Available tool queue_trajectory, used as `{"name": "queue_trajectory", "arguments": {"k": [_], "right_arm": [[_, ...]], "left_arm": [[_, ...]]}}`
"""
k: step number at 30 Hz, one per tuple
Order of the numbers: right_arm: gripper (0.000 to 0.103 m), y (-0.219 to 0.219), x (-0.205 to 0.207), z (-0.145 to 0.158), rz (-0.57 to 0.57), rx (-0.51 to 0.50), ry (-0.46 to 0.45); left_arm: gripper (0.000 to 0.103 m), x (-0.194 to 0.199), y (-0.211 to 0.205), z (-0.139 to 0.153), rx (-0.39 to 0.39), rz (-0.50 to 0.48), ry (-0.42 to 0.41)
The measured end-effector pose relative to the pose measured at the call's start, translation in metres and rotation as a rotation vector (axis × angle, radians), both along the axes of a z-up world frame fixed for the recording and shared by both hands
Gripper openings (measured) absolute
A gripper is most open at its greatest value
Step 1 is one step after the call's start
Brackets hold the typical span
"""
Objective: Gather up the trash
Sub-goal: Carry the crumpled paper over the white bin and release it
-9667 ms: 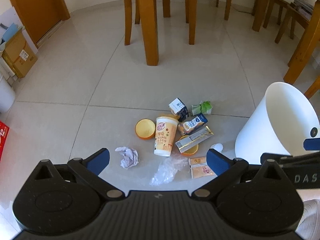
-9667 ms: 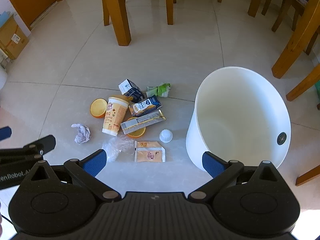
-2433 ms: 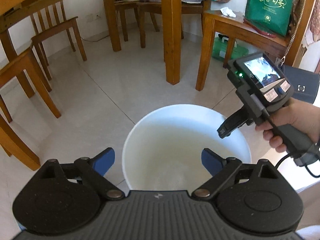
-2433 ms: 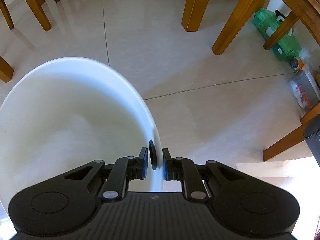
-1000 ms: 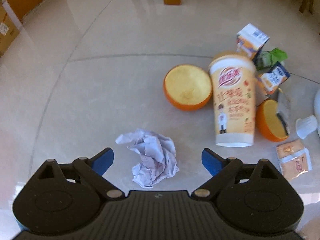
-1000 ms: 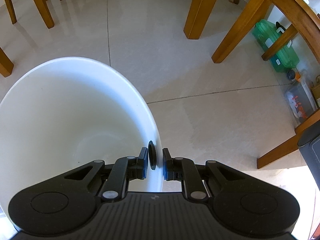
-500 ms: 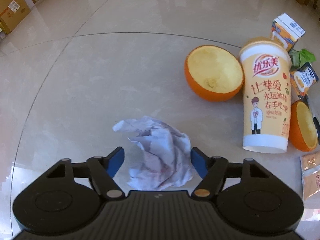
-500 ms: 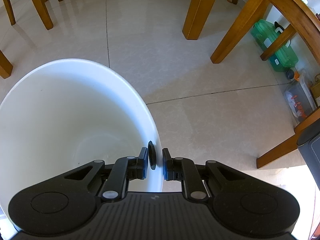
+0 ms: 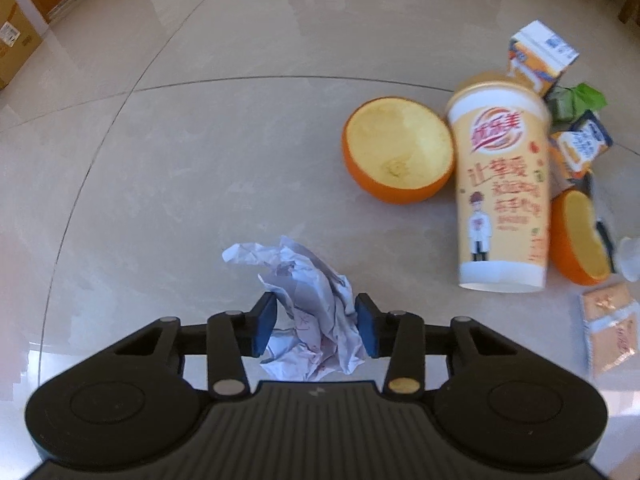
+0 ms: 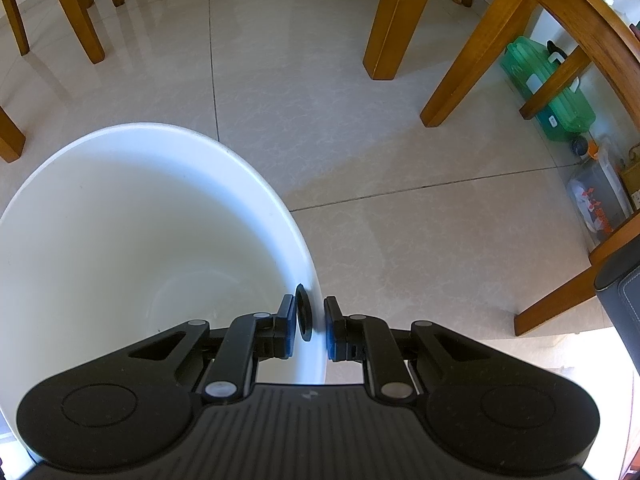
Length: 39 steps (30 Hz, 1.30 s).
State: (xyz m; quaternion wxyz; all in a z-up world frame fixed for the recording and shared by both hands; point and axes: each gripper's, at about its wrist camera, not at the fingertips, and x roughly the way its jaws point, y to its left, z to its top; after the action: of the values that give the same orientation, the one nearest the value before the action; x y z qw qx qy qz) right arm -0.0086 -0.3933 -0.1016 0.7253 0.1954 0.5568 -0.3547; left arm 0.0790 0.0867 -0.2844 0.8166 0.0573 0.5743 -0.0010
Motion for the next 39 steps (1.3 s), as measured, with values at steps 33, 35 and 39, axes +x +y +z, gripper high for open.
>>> {"name": "queue_trajectory", "arguments": {"k": [33,35,39], "right_arm": [[0.015,-0.004,-0.002,0.001,0.031,0.022,-0.009],[0.015,-0.004,-0.001,0.001,0.037,0.02,-0.009],[0.015,-0.004,-0.001,0.001,0.039,0.021,-0.011]], "left_arm": [[0.042,-0.003,-0.293,0.293,-0.354,-0.829,-0.16],[0.042,-0.003,-0.305,0.289,-0.348,-0.841,-0.161],[0.052,-0.01,-0.321,0.293,-0.376,-0.855,-0.154]]}}
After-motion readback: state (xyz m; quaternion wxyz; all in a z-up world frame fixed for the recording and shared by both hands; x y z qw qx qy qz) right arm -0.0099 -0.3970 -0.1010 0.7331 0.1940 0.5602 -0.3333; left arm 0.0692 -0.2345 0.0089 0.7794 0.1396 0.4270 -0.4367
